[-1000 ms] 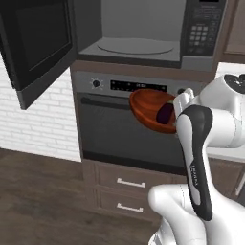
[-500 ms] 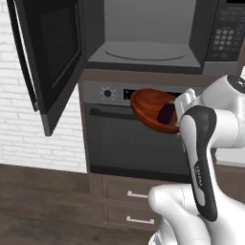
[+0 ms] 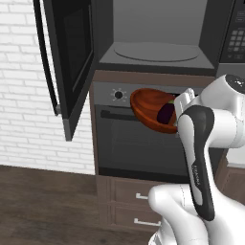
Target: Pick the eggplant from the sink and place it in the bowl. Then pick the bowl and place it in the microwave. Then close the microwave door and press the start button.
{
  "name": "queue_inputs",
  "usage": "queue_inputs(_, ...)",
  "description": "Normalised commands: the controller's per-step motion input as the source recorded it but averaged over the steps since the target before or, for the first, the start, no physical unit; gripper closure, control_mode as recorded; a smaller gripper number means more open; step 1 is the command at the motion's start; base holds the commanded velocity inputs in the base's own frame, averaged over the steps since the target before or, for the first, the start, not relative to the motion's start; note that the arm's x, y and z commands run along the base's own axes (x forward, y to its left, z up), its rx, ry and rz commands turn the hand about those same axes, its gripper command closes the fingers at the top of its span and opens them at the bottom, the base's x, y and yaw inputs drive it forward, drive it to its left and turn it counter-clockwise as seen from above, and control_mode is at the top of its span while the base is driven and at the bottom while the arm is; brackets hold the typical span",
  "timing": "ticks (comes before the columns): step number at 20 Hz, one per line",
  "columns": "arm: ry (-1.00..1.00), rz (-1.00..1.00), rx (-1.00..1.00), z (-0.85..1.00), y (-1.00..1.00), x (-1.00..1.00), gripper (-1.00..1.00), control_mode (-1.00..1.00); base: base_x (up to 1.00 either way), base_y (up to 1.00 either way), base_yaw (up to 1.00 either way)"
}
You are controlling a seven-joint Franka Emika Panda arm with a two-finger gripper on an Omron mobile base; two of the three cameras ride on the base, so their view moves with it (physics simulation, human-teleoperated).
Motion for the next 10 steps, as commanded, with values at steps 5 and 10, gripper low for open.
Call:
queue_inputs(5, 0.00, 0.00, 0.00, 0.00, 0.00, 0.00, 1.00, 1.00, 0.08, -0.18, 0.04)
queue_inputs(10, -0.01, 0.00, 0.00, 0.02, -0.06, -0.02, 1.00, -1.00, 0.00, -0.13, 0.01)
